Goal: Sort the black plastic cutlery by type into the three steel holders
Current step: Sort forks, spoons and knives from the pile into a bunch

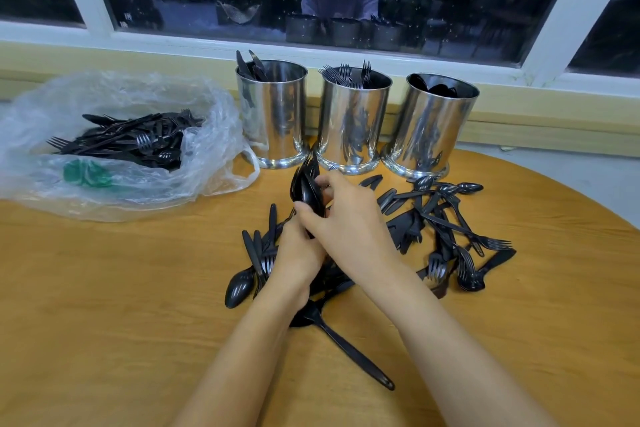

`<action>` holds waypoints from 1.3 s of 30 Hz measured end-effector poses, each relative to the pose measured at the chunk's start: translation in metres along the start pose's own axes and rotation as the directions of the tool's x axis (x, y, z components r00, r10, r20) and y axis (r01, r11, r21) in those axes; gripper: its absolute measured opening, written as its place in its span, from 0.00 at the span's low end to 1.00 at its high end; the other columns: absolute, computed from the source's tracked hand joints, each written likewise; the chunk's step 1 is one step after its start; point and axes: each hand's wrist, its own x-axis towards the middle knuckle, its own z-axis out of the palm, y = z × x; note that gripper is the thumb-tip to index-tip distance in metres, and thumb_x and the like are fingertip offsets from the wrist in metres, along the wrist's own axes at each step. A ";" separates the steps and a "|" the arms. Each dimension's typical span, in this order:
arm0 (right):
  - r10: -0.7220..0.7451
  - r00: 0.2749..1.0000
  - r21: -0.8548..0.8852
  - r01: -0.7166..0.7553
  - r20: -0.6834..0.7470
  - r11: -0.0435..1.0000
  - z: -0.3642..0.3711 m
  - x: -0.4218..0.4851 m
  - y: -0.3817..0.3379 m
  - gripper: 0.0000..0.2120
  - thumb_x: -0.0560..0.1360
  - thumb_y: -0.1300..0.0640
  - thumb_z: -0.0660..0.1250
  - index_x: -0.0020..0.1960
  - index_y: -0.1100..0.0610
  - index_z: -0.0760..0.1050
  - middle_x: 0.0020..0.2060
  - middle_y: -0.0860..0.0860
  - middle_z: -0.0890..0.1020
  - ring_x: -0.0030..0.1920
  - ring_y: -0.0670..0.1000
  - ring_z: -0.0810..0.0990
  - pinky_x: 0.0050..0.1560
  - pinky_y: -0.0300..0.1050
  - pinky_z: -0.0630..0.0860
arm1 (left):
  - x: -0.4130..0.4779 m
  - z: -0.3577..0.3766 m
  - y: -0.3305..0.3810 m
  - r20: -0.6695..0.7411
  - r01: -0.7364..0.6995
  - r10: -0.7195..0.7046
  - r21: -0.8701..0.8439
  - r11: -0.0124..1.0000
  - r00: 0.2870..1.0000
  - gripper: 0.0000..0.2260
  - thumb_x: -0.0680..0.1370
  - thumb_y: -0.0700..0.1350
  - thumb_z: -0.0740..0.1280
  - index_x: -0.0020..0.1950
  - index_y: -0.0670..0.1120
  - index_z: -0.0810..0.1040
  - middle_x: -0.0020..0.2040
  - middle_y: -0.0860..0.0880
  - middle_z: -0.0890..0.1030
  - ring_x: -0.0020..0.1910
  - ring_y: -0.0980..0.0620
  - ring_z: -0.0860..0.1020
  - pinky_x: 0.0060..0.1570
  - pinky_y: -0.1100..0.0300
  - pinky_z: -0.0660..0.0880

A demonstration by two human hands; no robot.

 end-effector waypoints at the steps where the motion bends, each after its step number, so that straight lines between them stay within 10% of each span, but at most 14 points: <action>1: -0.005 1.000 -0.002 0.005 -0.012 1.000 -0.001 0.002 0.001 0.18 0.77 0.49 0.67 0.64 0.53 0.72 0.48 0.46 0.81 0.43 0.46 0.80 0.44 0.39 0.78 | 0.000 -0.001 0.001 0.009 0.007 -0.007 -0.001 1.000 1.000 0.09 0.81 0.39 0.64 0.57 0.49 0.79 0.45 0.51 0.85 0.43 0.56 0.83 0.34 0.66 0.76; 5: 0.061 0.998 0.087 -0.060 -0.008 0.994 -0.011 0.015 0.006 0.03 0.78 0.59 0.65 0.47 0.51 0.76 0.32 0.42 0.75 0.32 0.40 0.74 0.32 0.26 0.69 | 0.000 -0.003 0.003 0.067 0.023 -0.020 -0.044 0.999 0.998 0.10 0.76 0.38 0.71 0.56 0.46 0.80 0.45 0.50 0.85 0.45 0.56 0.82 0.38 0.64 0.76; 8: 0.071 0.997 0.165 -0.072 0.011 0.984 -0.016 0.023 0.009 0.13 0.77 0.62 0.64 0.38 0.48 0.72 0.28 0.44 0.76 0.32 0.44 0.77 0.30 0.27 0.69 | 0.000 -0.003 0.004 0.087 0.037 -0.032 -0.054 0.998 0.996 0.11 0.75 0.43 0.73 0.56 0.47 0.80 0.47 0.52 0.85 0.48 0.55 0.82 0.42 0.64 0.74; 27: -0.067 0.949 0.271 -0.019 0.307 0.962 -0.026 0.029 0.006 0.05 0.75 0.64 0.71 0.47 0.56 0.77 0.39 0.48 0.78 0.31 0.44 0.80 0.34 0.34 0.78 | 0.001 -0.009 0.007 0.435 0.355 -0.208 -0.292 0.888 0.876 0.13 0.81 0.35 0.62 0.38 0.46 0.67 0.31 0.49 0.64 0.29 0.54 0.65 0.29 0.63 0.66; 34: 0.014 0.987 0.461 0.062 -0.159 0.885 -0.040 0.028 0.028 0.13 0.76 0.56 0.70 0.60 0.52 0.78 0.45 0.45 0.77 0.40 0.44 0.76 0.44 0.40 0.76 | 0.003 -0.019 0.012 0.513 0.393 -0.098 -0.507 0.767 0.853 0.03 0.78 0.41 0.66 0.49 0.43 0.76 0.30 0.52 0.64 0.25 0.59 0.62 0.24 0.67 0.60; 39: 0.118 0.900 0.607 -0.374 0.419 0.701 -0.045 0.027 0.050 0.10 0.80 0.54 0.63 0.56 0.60 0.74 0.44 0.52 0.76 0.38 0.46 0.74 0.42 0.43 0.70 | 0.000 -0.017 0.008 0.611 0.433 -0.077 -0.460 0.775 0.788 0.08 0.76 0.41 0.67 0.54 0.42 0.76 0.32 0.51 0.68 0.24 0.60 0.65 0.23 0.68 0.62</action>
